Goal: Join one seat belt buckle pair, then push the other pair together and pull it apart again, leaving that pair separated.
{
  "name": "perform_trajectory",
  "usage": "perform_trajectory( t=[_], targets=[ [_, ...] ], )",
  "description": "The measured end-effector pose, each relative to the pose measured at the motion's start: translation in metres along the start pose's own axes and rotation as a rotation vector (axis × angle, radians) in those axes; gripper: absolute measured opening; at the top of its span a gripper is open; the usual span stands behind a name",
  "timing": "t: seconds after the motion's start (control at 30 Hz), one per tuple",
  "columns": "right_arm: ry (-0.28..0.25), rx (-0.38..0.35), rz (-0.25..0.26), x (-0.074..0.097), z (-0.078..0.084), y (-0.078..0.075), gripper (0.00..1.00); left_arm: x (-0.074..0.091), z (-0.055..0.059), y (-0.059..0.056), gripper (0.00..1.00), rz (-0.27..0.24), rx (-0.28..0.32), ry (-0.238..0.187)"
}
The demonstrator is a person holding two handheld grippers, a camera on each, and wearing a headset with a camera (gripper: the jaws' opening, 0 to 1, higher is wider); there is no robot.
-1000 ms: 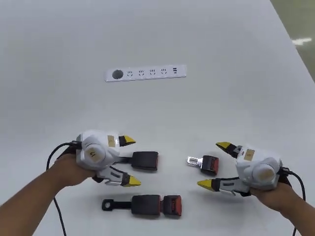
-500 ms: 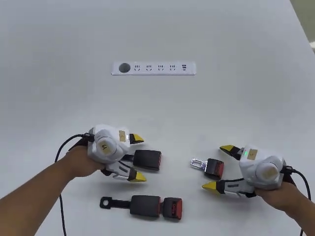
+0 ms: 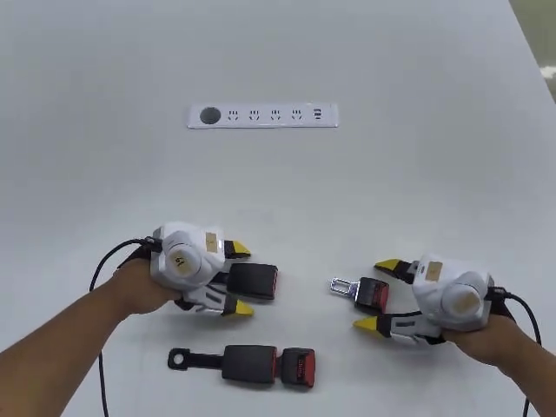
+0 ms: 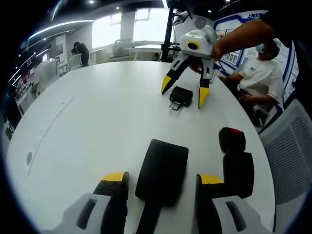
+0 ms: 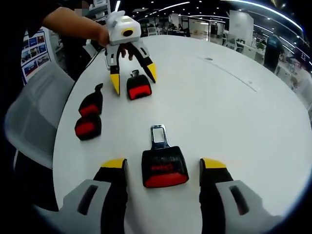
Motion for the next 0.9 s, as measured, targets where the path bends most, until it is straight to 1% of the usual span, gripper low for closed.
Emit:
perform_trajectory(
  t=[0.1, 0.17, 0.2, 0.27, 0.3, 0.33, 0.37, 0.4, 0.43, 0.5, 0.63, 0.8, 0.9],
  targets=[
    [0.005, -0.002, -0.003, 0.002, -0.002, 0.002, 0.52, 0.0, -0.001, 0.002, 0.51, -0.008, -0.021, 0.005],
    [0.008, 0.003, -0.004, 0.003, -0.005, 0.003, 0.49, 0.001, 0.0, 0.004, 0.43, -0.018, -0.031, 0.014],
    [0.012, 0.008, -0.006, 0.003, -0.005, 0.003, 0.48, 0.001, 0.0, 0.005, 0.42, -0.003, -0.037, 0.014],
    [0.021, 0.024, -0.008, 0.003, -0.006, 0.002, 0.44, 0.0, 0.0, 0.006, 0.4, -0.005, -0.041, 0.018],
    [0.025, 0.027, -0.008, 0.002, -0.006, 0.001, 0.42, 0.001, 0.0, 0.005, 0.37, 0.012, -0.026, 0.019],
    [0.027, 0.033, -0.009, 0.002, -0.007, 0.0, 0.39, 0.0, -0.001, 0.005, 0.37, 0.014, -0.031, 0.016],
    [0.033, 0.05, -0.011, 0.001, -0.008, 0.0, 0.37, 0.0, -0.001, 0.007, 0.36, 0.012, -0.049, 0.022],
    [0.037, 0.059, -0.022, 0.001, -0.009, 0.0, 0.36, 0.0, -0.001, 0.007, 0.36, 0.017, -0.057, 0.023],
    [0.04, 0.062, -0.02, 0.0, -0.008, -0.002, 0.35, 0.0, -0.001, 0.008, 0.36, 0.02, -0.065, 0.025],
    [0.051, 0.077, -0.033, -0.001, -0.006, -0.004, 0.35, 0.0, -0.002, 0.009, 0.36, 0.023, -0.067, 0.028],
    [0.084, 0.114, -0.069, -0.003, -0.01, -0.005, 0.34, 0.0, -0.004, 0.01, 0.35, 0.043, -0.093, 0.049],
    [0.131, 0.156, -0.106, -0.005, -0.013, -0.006, 0.34, 0.0, -0.005, 0.011, 0.35, 0.056, -0.101, 0.064],
    [0.135, 0.16, -0.111, -0.007, -0.011, -0.007, 0.34, -0.001, -0.005, 0.012, 0.35, 0.061, -0.105, 0.067]
  ],
)
Point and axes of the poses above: the centre of the closed fingertips' face, and the gripper's own axes: x roughly backward along the fingers, y roughly to its left, z roughly out of its underside, the point moved 8 cm from there along x, roughly backward along the fingers, and after that the axes turned 11 degrees about -y, right-handed, at the moved point
